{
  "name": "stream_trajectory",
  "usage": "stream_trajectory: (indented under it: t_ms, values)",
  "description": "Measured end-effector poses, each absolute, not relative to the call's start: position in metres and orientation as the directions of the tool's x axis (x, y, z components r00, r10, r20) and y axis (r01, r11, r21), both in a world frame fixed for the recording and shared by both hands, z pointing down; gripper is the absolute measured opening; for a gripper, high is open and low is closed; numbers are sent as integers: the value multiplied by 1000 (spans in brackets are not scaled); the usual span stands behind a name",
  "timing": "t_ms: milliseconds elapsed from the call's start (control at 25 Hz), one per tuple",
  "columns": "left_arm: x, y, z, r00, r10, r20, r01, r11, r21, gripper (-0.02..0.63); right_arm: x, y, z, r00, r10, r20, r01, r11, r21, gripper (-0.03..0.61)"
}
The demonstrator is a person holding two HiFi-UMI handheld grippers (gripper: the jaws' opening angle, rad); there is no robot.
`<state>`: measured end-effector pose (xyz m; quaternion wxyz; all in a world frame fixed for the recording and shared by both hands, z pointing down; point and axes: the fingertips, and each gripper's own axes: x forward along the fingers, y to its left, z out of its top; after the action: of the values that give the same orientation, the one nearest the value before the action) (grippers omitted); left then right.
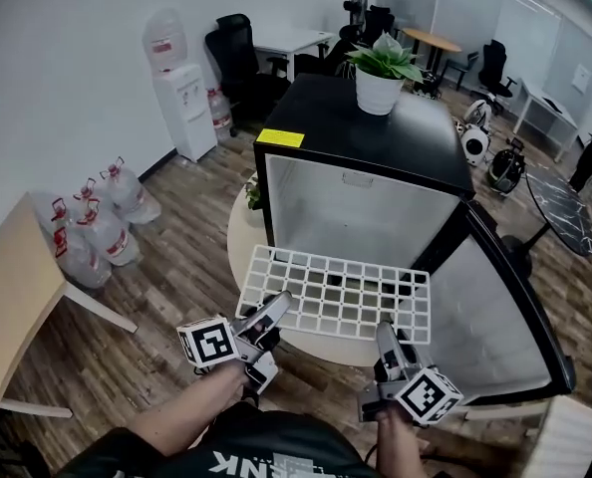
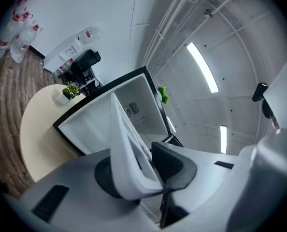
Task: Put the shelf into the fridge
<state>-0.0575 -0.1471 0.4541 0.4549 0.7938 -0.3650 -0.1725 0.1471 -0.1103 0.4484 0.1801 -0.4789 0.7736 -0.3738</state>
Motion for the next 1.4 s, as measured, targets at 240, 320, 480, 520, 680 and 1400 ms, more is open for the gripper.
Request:
stream_trajectory:
  t_ms: [240,320,480,520,680,1400]
  values:
    - [-52,-180,461,765,-644,-23,-309,-399,863,94,144,-122,473,-379,-913,150,-666,156,-730,146]
    - [-53,-192,466,781,-624,-28,-286,-398,872,94,143,-128,475,-342,-921,187,-700,117,-704,146]
    - [-50,-212,474,810,-586,-31,-250,-393,885,94,141,-139,480,-321,-931,173,-691,106,-715,146]
    - [-49,-215,477,816,-577,-29,-245,-391,887,94,141,-140,482,-305,-934,189,-703,87,-705,146]
    - [-49,-229,484,835,-549,-30,-227,-394,891,94,142,-146,482,-240,-939,245,-750,19,-661,146]
    - [-53,-269,496,853,-521,-25,-215,-395,893,94,134,-185,496,-211,-948,238,-721,-13,-693,146]
